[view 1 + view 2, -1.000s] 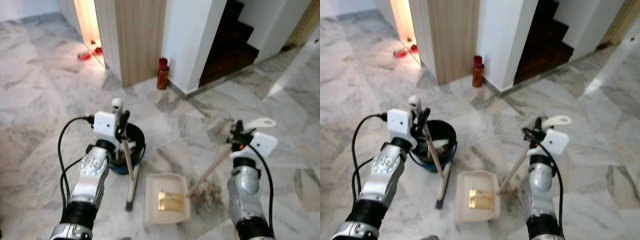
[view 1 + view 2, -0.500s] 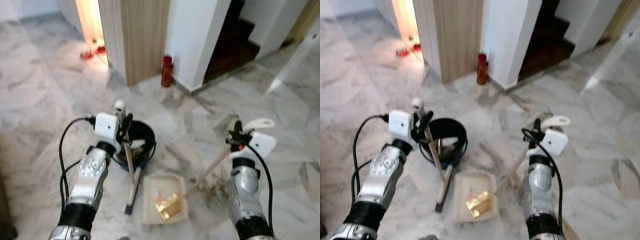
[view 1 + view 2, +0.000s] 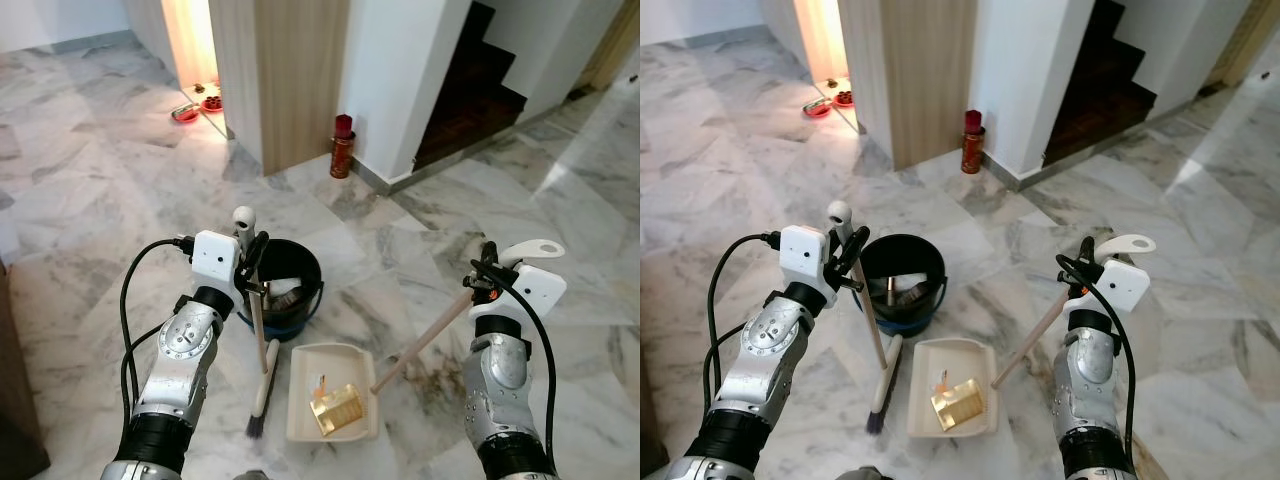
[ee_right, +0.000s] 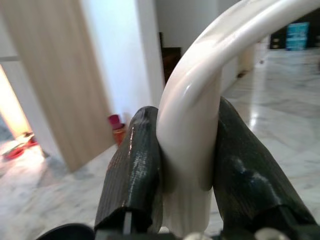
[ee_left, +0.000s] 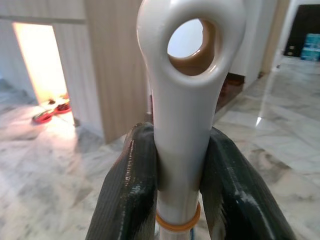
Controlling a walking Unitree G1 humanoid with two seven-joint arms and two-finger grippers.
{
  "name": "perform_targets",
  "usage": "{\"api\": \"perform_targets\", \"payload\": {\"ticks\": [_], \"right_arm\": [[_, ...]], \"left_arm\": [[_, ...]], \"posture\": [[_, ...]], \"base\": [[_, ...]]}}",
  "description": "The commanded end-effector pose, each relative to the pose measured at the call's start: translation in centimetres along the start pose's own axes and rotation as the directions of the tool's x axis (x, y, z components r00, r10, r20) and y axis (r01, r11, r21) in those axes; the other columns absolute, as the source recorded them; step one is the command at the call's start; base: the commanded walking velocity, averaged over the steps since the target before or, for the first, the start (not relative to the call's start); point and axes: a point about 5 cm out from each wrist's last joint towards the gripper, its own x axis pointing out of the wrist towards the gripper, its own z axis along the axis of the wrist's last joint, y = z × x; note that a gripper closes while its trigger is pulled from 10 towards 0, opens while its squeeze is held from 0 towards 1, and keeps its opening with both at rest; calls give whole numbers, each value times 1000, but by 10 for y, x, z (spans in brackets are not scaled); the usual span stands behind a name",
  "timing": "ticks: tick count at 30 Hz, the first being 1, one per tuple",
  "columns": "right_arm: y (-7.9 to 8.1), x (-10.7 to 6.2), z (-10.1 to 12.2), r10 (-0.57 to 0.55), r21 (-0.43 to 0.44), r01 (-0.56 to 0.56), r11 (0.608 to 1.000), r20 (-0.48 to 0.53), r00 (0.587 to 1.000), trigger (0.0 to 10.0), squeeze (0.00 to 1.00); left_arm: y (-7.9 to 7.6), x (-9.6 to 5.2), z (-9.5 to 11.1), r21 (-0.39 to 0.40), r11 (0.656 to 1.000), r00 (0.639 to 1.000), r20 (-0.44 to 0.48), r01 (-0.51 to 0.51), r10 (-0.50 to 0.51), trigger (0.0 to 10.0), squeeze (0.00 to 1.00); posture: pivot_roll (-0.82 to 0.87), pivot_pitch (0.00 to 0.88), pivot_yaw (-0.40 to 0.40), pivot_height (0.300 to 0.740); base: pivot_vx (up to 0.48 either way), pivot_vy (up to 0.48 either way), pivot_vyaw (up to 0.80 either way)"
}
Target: Sweep floor
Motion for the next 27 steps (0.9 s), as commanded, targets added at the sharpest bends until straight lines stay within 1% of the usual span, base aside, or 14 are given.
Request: {"api": "perform_targets", "payload": {"ticks": [1, 16, 22, 27], "right_arm": [[-3, 3, 7, -18, 21, 17, 1000, 37, 999, 10000, 0], [-3, 5, 9, -19, 27, 18, 999, 40, 999, 10000, 0], [-1, 8, 15, -19, 31, 17, 999, 63, 998, 10000, 0], [-2, 13, 25, -29, 32, 25, 999, 103, 994, 10000, 0]], "left_arm": [[-3, 3, 11, 10, 1000, 999, 46, 13, -14, 10000, 0], [-3, 4, 13, 11, 1000, 999, 51, 7, -8, 10000, 0], [-4, 4, 14, 15, 1000, 998, 56, 7, -8, 10000, 0], [-4, 4, 14, 15, 1000, 998, 59, 7, -7, 10000, 0]], "posture": [[215, 97, -69, 740], [216, 100, -70, 740], [215, 96, -71, 740], [213, 92, -70, 740]], "base": [[0, 439, 0], [0, 420, 0], [0, 0, 0], [0, 0, 0]]}}
